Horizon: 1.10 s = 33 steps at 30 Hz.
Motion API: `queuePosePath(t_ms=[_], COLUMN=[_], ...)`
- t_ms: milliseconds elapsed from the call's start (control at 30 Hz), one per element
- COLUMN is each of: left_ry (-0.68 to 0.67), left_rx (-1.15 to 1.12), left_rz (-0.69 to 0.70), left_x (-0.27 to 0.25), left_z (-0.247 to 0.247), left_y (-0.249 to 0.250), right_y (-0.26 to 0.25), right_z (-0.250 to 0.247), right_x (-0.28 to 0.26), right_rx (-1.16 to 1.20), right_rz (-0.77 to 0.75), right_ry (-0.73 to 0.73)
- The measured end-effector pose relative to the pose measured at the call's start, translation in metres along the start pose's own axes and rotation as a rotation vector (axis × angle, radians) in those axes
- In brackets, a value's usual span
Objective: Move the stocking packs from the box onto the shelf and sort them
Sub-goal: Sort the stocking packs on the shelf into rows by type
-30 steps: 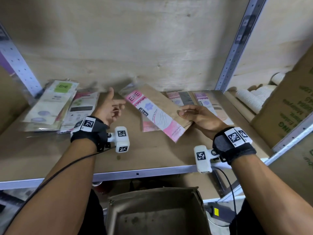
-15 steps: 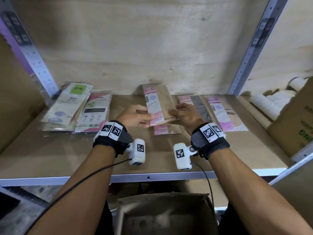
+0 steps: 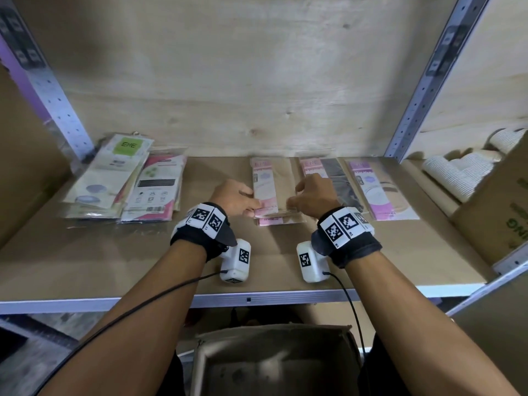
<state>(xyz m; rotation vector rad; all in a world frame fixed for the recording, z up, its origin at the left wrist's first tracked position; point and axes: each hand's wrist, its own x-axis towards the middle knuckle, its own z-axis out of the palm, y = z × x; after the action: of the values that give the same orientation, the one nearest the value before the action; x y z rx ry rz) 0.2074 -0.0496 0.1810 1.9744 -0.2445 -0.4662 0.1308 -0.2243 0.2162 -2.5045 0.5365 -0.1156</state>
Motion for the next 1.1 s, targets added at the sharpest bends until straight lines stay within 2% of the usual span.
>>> queuePosePath(t_ms=[133,533,767,967,1100], left_ry=[-0.011,-0.044,-0.036,0.100,0.165], left_rx=[0.054,0.115,0.148,0.114,0.068], left_rz=[-0.008,0.007,0.026,0.001,0.014], left_x=[0.000,0.000,-0.005,-0.008,-0.017], left_z=[0.005,0.005,0.006,-0.013,-0.041], left_y=[0.001,0.002,0.004,-0.001,-0.002], right_y=[-0.001,-0.001,0.002,0.000,-0.009], right_z=[0.000,0.001,0.003,0.001,0.000], right_x=[-0.005,-0.003,-0.003,-0.003,-0.004], right_rx=[-0.033,-0.084,-0.087,-0.134,-0.048], right_rz=[0.023,0.008,-0.009,-0.076,-0.167], right_ry=[-0.113,-0.134,-0.088,-0.010,0.024])
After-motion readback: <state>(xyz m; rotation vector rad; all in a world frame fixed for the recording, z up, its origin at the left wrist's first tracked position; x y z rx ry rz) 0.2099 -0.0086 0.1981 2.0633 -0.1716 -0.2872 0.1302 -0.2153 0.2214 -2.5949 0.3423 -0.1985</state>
